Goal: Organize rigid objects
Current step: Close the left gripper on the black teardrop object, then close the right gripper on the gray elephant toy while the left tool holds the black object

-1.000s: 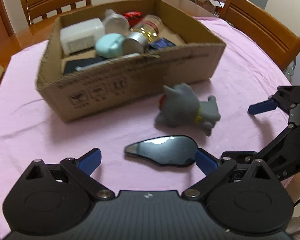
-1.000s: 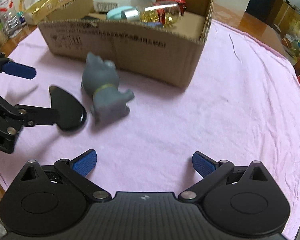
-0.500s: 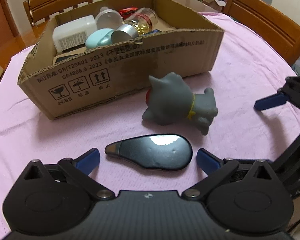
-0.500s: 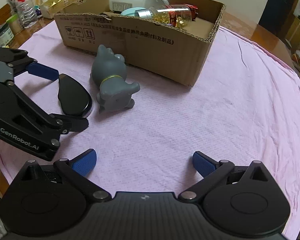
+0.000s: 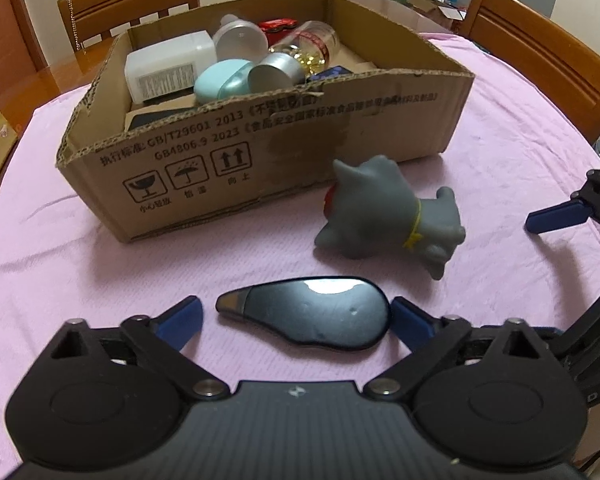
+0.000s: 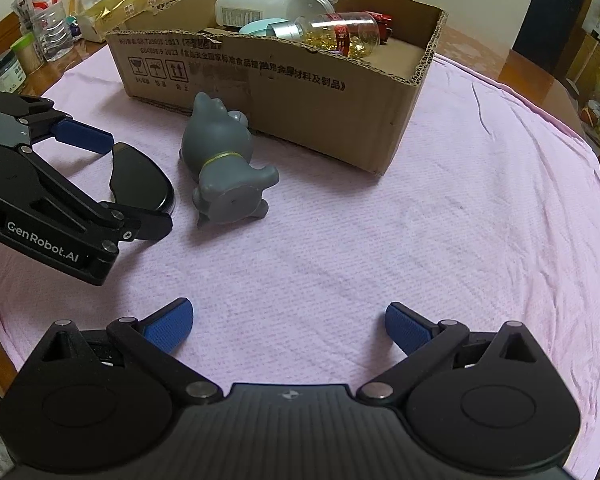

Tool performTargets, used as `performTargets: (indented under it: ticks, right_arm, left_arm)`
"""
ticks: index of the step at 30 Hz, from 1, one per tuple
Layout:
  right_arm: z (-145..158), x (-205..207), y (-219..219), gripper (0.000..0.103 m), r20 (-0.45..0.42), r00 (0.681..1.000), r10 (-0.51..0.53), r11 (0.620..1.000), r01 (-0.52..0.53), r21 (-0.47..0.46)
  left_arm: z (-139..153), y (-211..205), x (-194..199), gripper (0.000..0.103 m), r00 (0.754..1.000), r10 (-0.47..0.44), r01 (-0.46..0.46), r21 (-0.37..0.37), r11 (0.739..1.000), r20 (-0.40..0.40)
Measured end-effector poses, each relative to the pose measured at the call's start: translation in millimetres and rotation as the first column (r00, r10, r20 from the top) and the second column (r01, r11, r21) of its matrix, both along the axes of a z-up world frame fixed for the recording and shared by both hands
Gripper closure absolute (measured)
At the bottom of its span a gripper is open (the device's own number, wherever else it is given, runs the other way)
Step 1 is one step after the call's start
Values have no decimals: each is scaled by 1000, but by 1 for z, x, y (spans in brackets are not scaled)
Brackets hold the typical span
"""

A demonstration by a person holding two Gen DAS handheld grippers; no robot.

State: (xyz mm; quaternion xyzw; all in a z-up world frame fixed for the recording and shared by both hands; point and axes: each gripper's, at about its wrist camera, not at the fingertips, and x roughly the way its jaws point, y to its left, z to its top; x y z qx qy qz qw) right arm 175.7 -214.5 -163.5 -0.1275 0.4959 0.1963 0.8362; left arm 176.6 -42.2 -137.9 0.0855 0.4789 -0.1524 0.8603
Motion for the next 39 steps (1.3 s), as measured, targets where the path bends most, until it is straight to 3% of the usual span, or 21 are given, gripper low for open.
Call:
performTargets:
  ticks: [6, 12, 18, 25, 39]
  right_arm:
    - [0, 2, 4, 0, -6, 1000, -31, 1000, 31, -3]
    - [2, 6, 15, 0, -52, 995, -82, 997, 82, -11]
    - [18, 5, 39, 0, -83, 996, -39, 991, 50, 125]
    - [14, 25, 69, 0, -87, 993, -80, 988, 91, 123]
    - [20, 61, 79, 1, -42, 976, -212, 967, 216, 137]
  left_arm:
    - [1, 12, 3, 13, 1000, 11, -11, 2, 1000, -2]
    - [3, 45, 9, 13, 997, 83, -83, 32, 996, 6]
    - [4, 79, 15, 13, 991, 131, -132, 60, 989, 14]
    - [2, 96, 20, 13, 992, 128, -129, 58, 990, 16]
    - [0, 108, 26, 13, 995, 104, -104, 11, 995, -4]
